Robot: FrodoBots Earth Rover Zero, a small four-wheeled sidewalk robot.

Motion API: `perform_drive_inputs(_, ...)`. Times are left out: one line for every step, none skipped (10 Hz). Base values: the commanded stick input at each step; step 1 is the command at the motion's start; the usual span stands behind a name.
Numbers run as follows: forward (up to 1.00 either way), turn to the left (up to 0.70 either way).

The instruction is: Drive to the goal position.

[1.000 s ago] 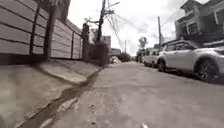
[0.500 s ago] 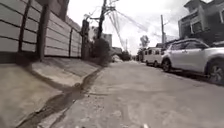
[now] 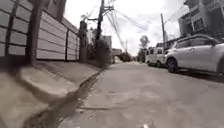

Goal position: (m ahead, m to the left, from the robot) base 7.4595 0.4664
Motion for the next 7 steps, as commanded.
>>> perform_drive_inputs(1.0,0.04)
perform_drive_inputs(1.0,0.01)
perform_drive_inputs(1.0,0.0)
perform_drive_inputs(1.0,0.0)
perform_drive_inputs(1.0,0.0)
perform_drive_inputs(1.0,0.0)
perform_drive_inputs(1.0,0.0)
